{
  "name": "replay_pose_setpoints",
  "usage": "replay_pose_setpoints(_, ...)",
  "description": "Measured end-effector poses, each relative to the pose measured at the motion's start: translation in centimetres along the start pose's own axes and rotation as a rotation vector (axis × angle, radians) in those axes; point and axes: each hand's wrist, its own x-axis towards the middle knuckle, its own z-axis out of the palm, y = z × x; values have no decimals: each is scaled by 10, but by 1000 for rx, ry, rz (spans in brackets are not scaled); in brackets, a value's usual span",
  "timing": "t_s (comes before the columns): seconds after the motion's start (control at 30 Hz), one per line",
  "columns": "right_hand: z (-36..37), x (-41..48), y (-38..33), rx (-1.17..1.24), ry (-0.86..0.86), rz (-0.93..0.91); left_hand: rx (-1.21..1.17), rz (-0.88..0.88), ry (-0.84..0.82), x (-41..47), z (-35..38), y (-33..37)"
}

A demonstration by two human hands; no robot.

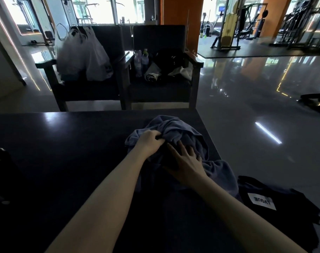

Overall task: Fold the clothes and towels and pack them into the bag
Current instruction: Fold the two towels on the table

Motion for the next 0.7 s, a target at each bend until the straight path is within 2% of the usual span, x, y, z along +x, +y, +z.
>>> replay_pose_setpoints(0.07, 0, 6, -1, -25, -33, 4, -199, -57, -60, -3, -7, 1)
replay_pose_setpoints(0.13, 0, 14, 1, -52, -54, 3, -286, -55, 55, -2, -13, -3)
replay_pose_setpoints(0.27, 0, 28, 3, -74, -45, 1, 26, -7, 321, -2, -26, -7)
replay_pose_setpoints(0.47, -2, 22, 1, -78, 18, 13, 37, 14, 530, -7, -71, 12)
replay_pose_setpoints(0.57, -6, 7, -9, -120, 69, 19, 113, 28, 508, -12, -97, 25)
replay_pose_setpoints(0.7, -17, -21, -22, -119, 375, -82, 89, 29, 422, -27, -116, 39)
